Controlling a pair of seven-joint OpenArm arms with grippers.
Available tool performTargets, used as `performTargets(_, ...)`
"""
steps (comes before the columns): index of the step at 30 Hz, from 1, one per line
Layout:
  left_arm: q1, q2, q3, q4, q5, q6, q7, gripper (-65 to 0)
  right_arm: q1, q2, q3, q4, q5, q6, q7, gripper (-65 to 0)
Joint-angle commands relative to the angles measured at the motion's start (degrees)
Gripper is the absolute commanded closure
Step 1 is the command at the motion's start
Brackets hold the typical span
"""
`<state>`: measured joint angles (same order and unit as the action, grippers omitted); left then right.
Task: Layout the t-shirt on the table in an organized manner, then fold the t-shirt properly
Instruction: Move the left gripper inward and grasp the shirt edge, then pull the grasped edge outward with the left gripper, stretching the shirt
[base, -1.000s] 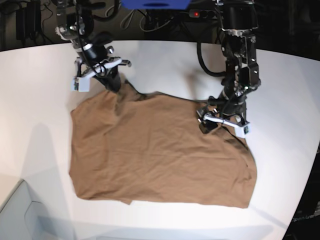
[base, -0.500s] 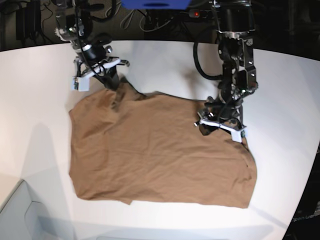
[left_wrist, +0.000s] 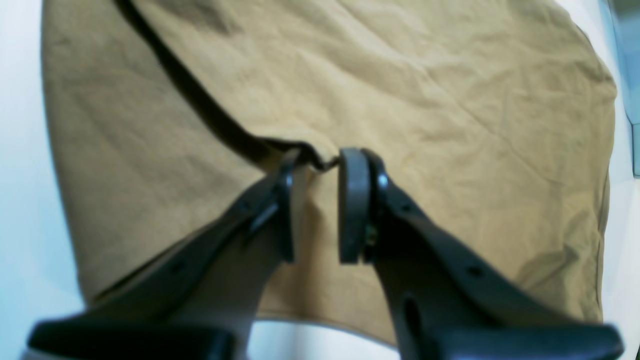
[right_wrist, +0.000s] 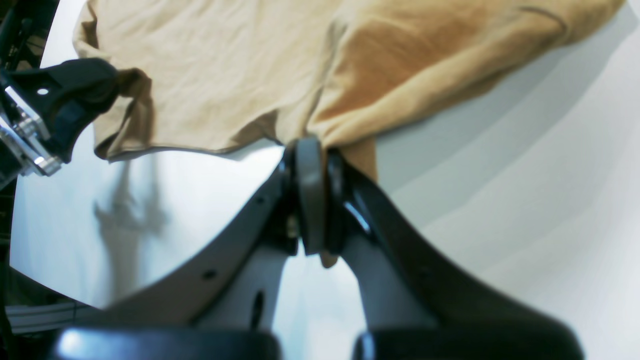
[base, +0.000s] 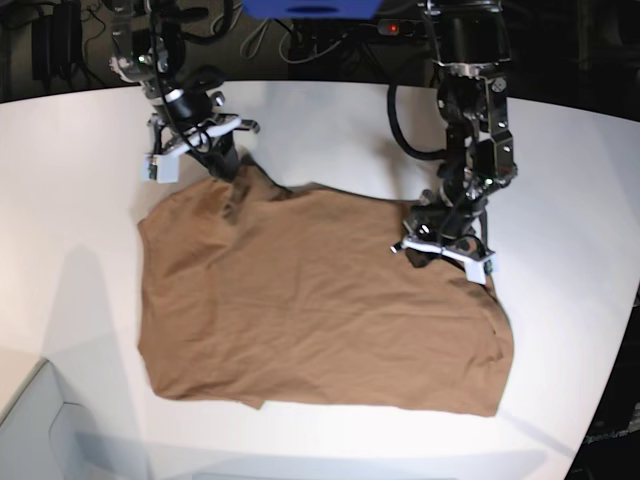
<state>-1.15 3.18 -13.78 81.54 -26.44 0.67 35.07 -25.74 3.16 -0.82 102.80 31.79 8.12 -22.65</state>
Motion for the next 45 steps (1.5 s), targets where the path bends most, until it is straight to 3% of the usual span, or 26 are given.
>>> performTargets(1, -0.92, 0.12, 0.02, 0.97, -0.51, -0.45, -1.00, -9.8, -0.07, 0.23, 0.16, 1.06, 0.43, 0.89, 1.34, 0.0)
performTargets(4, -0.74, 0.12, -0.07, 0.97, -0.51, -0.10, -1.00, 0.0, -0.07, 0.23, 0.25, 1.06, 0.43, 0.89, 1.34, 0.0)
performTargets(11, 3.30, 0.82, -5.52, 9.23, -0.60, -0.01, -0.48, -0.1, 0.02, 1.37, 0.34, 1.06, 0.43, 0.80, 1.34, 0.0)
performTargets(17, 11.92, 0.82, -12.99, 23.91, -0.60, -0.53, -0.30, -0.1, 0.02, 1.37, 0.42, 1.06, 0.43, 0.80, 1.34, 0.0)
performTargets(23, 20.53, 0.82, -20.99, 31.39, -0.60, -0.62, -0.30, -0.1, 0.02, 1.37, 0.16, 1.06, 0.43, 0.80, 1.34, 0.0)
performTargets(29, 23.52, -0.15, -28.64, 28.66, -0.60, -0.62, -0.30, -0.1, -0.59, 1.02, -0.02, 1.06, 0.52, 0.80, 1.34, 0.0)
performTargets(43, 21.59, -7.00, -29.08, 16.53, -0.60, -0.62, -0.30, -0.8, -8.33, 1.02, 0.51, 2.82, 0.78, 0.54, 1.86, 0.0)
performTargets(45, 20.97, -7.53, -29.08, 16.00, -0.60, -0.62, -0.30, -4.3, -9.12, 0.93, 0.60, 2.82, 0.78, 0.54, 1.86, 0.0)
